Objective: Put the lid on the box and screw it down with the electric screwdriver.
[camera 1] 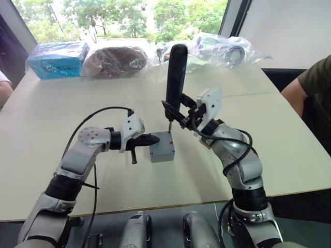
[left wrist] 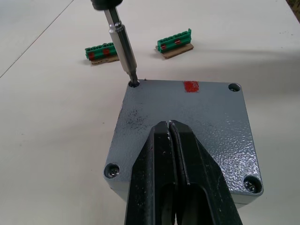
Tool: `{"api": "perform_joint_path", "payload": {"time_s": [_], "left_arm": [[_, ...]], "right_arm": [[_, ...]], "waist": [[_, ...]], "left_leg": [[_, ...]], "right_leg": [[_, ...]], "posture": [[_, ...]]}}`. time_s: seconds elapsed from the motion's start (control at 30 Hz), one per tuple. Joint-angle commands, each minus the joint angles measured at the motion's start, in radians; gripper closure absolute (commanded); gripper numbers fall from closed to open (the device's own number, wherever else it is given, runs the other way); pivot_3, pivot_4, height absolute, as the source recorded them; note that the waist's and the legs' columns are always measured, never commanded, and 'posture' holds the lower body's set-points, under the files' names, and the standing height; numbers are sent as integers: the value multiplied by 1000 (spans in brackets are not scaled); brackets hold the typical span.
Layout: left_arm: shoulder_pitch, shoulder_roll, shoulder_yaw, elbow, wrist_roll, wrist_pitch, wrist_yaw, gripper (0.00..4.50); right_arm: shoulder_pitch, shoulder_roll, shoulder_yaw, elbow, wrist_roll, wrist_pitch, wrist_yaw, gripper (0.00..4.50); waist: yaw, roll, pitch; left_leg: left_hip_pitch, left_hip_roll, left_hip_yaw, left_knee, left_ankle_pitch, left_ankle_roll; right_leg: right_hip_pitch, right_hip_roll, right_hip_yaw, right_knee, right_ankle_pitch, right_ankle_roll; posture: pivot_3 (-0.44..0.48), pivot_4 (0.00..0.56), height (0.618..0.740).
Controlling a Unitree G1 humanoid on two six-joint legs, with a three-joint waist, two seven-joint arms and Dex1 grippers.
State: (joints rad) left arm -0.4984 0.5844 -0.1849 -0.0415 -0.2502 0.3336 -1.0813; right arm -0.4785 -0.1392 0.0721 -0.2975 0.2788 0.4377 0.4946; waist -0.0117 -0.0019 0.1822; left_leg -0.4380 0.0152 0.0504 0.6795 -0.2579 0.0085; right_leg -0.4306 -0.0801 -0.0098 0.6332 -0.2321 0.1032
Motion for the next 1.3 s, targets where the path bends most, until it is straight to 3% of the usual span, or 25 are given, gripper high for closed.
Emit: {"api": "perform_joint_path", "payload": {"time_s": [0.03, 0.73, 1.3], "left_arm": [[-2, 9, -5, 0, 11, -5, -4, 4500], [-2, 10, -2, -16, 6, 8, -3, 4500], [4, 4, -14, -10, 29, -1, -1, 4500]], "right_arm": [[-20, 1, 0, -46, 18, -41, 0, 2597], [0, -47, 30, -2, -20, -112, 16, 2597], [103, -45, 106, 39, -6, 28, 20, 2597]], "waist": [[0, 0, 0], [1, 0, 0], [-2, -4, -6]], "left_leg": [[0, 0, 0, 0, 0, 0], [0, 0, -1, 0, 0, 0], [13, 1, -1, -2, -1, 1]], "right_leg": [[0, 0, 0, 0, 0, 0], [0, 0, 0, 0, 0, 0], [10, 0, 2, 0, -1, 0]], "posture": [[0, 150, 740], [0, 150, 740], [0, 150, 740]]}}
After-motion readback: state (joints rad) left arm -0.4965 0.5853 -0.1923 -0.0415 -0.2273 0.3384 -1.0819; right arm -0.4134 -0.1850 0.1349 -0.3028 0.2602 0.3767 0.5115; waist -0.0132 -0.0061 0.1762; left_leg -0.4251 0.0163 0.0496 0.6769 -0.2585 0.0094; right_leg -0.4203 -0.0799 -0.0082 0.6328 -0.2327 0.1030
